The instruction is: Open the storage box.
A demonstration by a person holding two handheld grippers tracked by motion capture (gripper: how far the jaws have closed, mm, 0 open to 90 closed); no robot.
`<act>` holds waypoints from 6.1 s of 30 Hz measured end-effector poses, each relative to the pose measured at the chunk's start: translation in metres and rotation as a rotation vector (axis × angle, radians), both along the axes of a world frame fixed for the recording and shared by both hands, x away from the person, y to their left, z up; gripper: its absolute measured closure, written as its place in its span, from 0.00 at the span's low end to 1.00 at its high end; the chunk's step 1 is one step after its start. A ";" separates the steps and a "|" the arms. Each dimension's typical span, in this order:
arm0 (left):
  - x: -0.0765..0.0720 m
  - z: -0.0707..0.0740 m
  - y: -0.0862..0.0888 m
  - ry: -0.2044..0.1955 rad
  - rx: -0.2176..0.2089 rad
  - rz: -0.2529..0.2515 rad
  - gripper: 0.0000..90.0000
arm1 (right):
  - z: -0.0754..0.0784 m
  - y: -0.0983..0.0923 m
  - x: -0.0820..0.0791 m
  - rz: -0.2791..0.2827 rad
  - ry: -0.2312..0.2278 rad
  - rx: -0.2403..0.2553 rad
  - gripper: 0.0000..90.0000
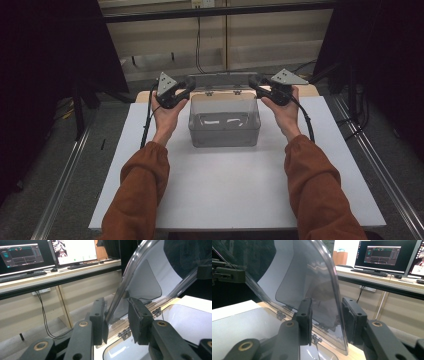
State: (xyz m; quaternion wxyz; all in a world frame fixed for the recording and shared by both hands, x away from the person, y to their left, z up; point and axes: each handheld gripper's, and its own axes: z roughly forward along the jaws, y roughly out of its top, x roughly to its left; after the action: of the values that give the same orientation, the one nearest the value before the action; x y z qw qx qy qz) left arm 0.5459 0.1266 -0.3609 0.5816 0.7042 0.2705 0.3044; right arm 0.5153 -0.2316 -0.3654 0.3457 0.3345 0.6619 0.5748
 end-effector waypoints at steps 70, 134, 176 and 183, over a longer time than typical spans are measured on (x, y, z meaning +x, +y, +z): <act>0.046 -0.028 -0.010 0.083 0.032 0.029 0.78 | -0.025 -0.003 0.044 -0.037 0.106 -0.040 0.66; 0.065 -0.040 -0.017 0.254 0.090 0.051 0.63 | -0.042 0.005 0.072 -0.083 0.230 -0.012 0.62; 0.076 -0.039 -0.020 0.387 0.037 0.063 0.53 | -0.047 0.014 0.085 -0.093 0.349 0.029 0.39; 0.079 -0.042 -0.018 0.414 0.008 0.072 0.49 | -0.050 0.015 0.087 -0.099 0.377 0.058 0.35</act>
State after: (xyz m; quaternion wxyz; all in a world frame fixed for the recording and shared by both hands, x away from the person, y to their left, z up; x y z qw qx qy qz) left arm 0.6244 0.1088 -0.4031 0.4994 0.7441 0.4079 0.1746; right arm 0.6027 -0.2164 -0.4152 0.2335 0.4781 0.6811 0.5030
